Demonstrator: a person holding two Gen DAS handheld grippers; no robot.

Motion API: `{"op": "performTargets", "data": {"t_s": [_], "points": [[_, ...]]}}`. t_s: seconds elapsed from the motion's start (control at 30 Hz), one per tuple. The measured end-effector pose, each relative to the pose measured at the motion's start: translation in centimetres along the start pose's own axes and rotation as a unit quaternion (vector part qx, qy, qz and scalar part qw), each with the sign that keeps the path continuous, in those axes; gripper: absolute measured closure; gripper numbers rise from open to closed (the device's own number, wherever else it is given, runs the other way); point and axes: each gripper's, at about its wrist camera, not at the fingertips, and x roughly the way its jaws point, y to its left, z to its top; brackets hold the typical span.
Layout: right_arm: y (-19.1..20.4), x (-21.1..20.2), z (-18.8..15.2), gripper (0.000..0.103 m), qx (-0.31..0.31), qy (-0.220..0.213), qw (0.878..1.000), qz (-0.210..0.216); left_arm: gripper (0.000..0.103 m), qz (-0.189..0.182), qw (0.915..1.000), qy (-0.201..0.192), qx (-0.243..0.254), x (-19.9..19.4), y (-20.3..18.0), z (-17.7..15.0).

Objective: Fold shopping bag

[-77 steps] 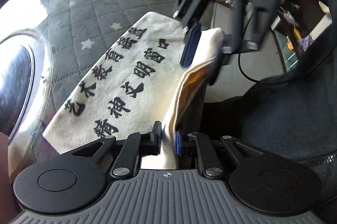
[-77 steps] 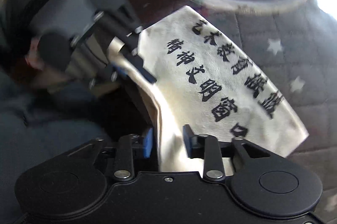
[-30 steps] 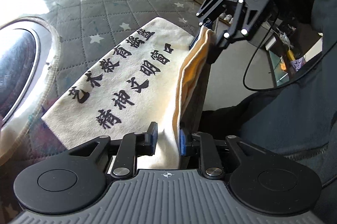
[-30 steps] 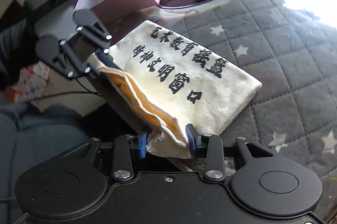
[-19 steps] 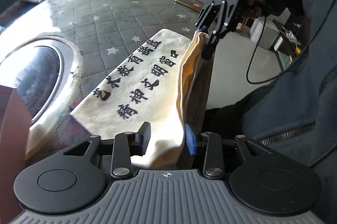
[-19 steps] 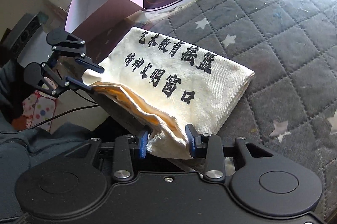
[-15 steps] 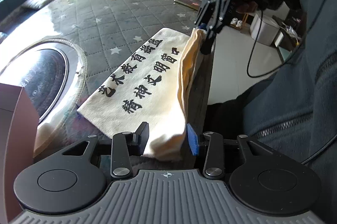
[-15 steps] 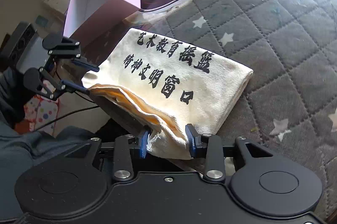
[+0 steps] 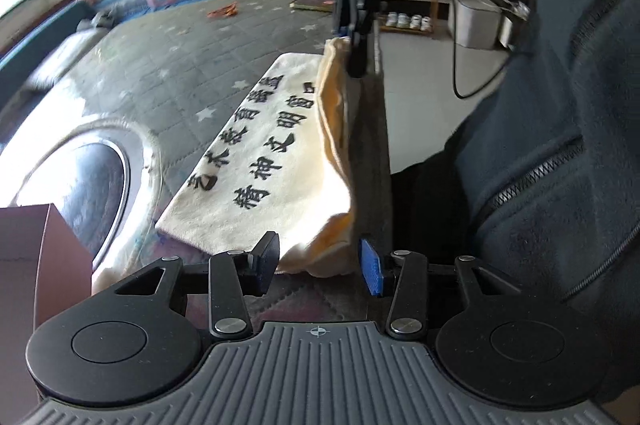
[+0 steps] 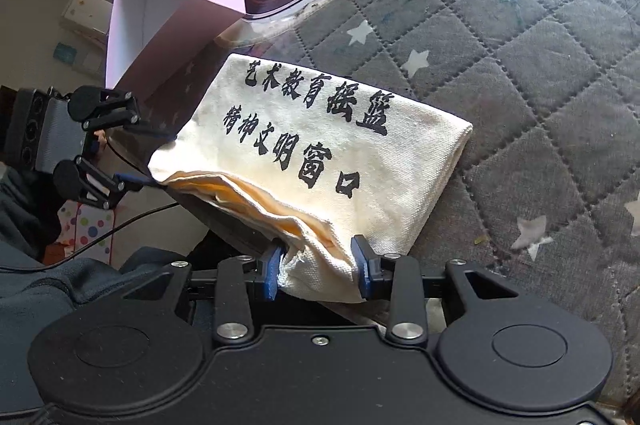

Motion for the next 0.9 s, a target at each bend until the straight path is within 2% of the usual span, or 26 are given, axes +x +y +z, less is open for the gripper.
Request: {"op": "performTargets", "data": {"t_s": [0.2,0.57,0.67,0.83,0.9], "points": [[0.4,0.1,0.2,0.065,0.006,0.003,1.000,-0.013,0.056,0.025,0.9968,0.009,0.075,1.0,-2.0,-0.7],[0.6,0.0,-0.1,0.065,0.013,-0.005,1.000,-0.020,0.058,0.054,0.9883,0.018,0.141,2.1,-3.1,-1.2],[0.5,-0.1,-0.1,0.065,0.013,-0.006,1.000,-0.019,0.063,0.050,0.9902,0.017,0.129,2.1,-2.9,-1.2],[0.4,-0.2,-0.1,0.065,0.014,-0.005,1.000,-0.016,0.065,0.021,0.9955,0.019,0.091,2.2,-1.4,-0.8],[0.4,-0.2,-0.1,0.065,0.015,-0.005,1.000,-0.014,0.065,-0.006,0.9986,0.019,0.049,2.0,0.0,-0.7]]}}
